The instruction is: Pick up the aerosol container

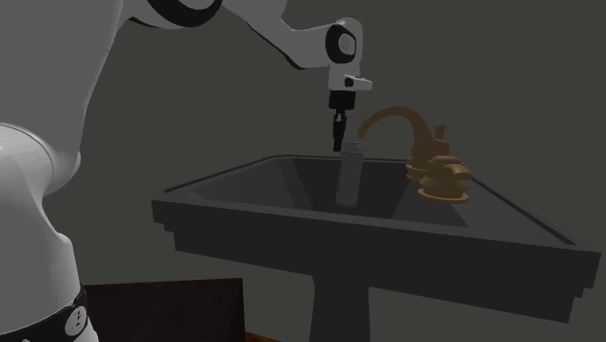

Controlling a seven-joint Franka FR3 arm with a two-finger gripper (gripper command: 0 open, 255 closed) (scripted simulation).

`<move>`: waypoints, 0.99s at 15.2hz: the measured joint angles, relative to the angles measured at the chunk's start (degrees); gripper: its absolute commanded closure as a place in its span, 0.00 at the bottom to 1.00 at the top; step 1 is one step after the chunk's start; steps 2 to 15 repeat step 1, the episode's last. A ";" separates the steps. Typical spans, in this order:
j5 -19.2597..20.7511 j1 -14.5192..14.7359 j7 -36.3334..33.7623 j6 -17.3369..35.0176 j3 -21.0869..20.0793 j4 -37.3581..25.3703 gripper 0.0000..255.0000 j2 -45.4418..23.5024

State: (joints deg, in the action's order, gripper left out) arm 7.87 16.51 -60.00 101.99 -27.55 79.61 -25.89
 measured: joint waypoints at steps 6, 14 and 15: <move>-0.08 -0.03 0.02 -0.37 -0.04 -0.18 1.00 0.20; -0.08 -0.03 0.02 -0.37 -0.04 -0.18 1.00 0.20; -0.08 -0.03 0.02 -0.37 -0.04 -0.18 1.00 0.20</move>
